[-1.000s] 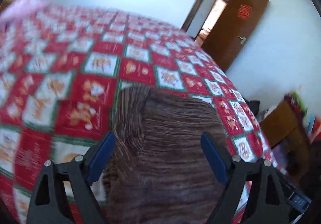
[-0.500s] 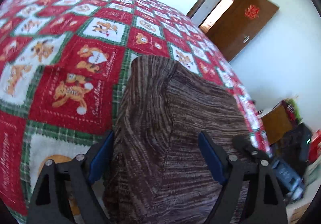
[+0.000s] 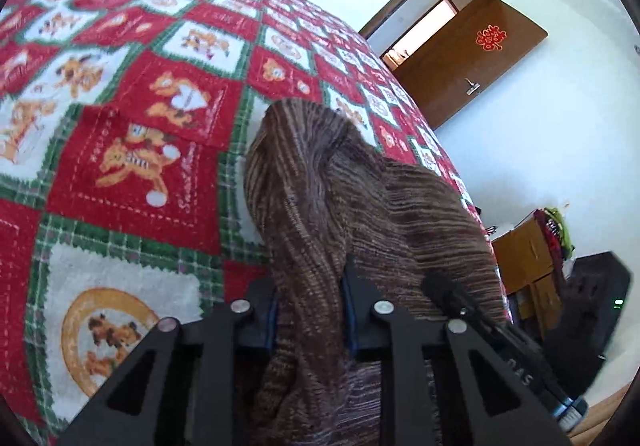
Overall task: Fold small clothes
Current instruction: 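Grasp the folded sweater edge with both grippers and lift it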
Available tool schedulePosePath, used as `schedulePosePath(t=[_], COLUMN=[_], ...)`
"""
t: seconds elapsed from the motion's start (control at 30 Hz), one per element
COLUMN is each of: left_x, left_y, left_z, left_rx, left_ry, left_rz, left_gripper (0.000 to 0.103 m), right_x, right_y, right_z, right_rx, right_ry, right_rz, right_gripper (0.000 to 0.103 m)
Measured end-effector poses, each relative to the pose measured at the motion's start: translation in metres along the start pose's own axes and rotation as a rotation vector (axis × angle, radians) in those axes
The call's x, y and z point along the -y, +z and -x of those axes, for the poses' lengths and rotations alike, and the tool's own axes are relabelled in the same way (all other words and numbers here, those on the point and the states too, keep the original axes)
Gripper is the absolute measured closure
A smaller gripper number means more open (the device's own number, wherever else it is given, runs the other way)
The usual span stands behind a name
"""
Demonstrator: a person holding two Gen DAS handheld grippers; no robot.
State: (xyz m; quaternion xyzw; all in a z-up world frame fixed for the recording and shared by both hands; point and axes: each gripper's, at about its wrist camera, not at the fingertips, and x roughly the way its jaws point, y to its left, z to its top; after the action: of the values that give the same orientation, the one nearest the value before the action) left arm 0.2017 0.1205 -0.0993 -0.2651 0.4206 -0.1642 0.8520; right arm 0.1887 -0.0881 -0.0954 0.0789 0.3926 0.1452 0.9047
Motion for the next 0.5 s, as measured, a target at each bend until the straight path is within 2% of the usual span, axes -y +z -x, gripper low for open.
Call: schedulePosePath(t=[0.27,0.5], left_x=[0.04,0.073], left_y=[0.004,-0.01], left_z=[0.025,0.042], left_rx=[0.035,0.036], left_ry=[-0.017,-0.055], left_rz=[-0.073,-0.124], left_gripper=[0.079,0.079], right_x=[-0.027,-0.02], right_y=[0.013,0.008], right_z=[0.054,0.104], right_rx=[0.089,0.125], right_ry=[-0.018,-0.051], right_rz=[0.076,0.052], right_gripper=[0.079,0.079])
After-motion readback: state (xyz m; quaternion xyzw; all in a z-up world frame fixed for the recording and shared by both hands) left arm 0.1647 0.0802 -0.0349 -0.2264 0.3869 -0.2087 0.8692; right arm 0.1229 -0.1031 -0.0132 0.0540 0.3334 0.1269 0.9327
